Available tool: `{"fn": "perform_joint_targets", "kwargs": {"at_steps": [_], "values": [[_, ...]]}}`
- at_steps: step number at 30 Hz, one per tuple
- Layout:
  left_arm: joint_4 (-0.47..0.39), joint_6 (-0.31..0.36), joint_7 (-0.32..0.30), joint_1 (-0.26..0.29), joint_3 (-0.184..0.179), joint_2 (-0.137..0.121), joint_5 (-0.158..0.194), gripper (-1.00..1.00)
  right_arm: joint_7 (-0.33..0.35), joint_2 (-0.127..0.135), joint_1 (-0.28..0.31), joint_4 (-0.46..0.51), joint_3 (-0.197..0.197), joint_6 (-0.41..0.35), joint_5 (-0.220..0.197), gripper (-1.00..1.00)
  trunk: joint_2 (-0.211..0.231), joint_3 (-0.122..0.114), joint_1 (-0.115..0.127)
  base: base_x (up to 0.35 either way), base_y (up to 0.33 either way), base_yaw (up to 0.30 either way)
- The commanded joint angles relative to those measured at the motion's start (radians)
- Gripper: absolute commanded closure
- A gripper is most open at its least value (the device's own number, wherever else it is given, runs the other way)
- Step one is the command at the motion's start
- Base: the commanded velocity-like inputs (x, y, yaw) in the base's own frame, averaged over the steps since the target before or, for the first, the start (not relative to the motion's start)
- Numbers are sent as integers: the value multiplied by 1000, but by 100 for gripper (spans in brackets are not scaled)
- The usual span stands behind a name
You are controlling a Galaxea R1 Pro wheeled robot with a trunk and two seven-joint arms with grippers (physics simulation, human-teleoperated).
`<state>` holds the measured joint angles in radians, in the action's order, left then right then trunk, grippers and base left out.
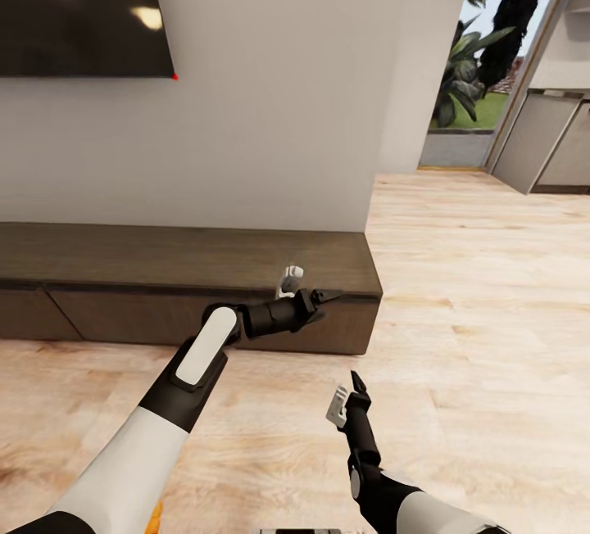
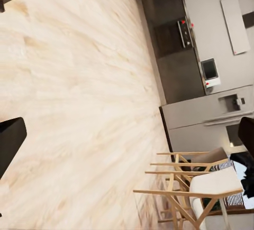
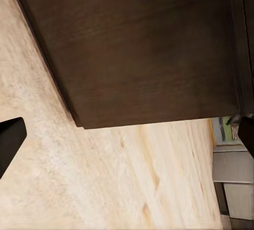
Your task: Place each of the two pumpkins and all three candles from the living room inside a cabinet in the living room (use any cabinet), then make sure every cabinet is closed, and position the cauldron so it is next to a table in the living room.
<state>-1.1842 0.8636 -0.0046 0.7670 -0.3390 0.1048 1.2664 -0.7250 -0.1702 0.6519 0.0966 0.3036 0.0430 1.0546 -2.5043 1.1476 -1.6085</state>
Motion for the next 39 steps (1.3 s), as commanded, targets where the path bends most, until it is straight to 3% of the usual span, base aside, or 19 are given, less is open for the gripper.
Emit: {"fn": "perform_joint_targets", "kwargs": {"at_steps": [1, 6, 24, 39], "values": [[0, 0, 0, 0, 0, 0, 1, -100, -17, -1, 0, 0, 0, 0, 0, -100, 0, 4, 0, 0, 0, 0], [0, 0, -1, 0, 0, 1, 1, -100, -87, -2, 0, -1, 0, 0, 2, -100, -1, 23, -3, 0, 0, 0], [-75, 4, 0, 0, -6, -1, 2, -100, -101, -4, 0, -1, 2, 0, 2, -100, -6, 93, -11, 0, 0, 0], [-81, 2, 2, 0, -22, 0, 2, -100, -151, -4, 0, -1, 0, 0, 4, -100, -6, 93, -11, 0, 0, 0]]}}
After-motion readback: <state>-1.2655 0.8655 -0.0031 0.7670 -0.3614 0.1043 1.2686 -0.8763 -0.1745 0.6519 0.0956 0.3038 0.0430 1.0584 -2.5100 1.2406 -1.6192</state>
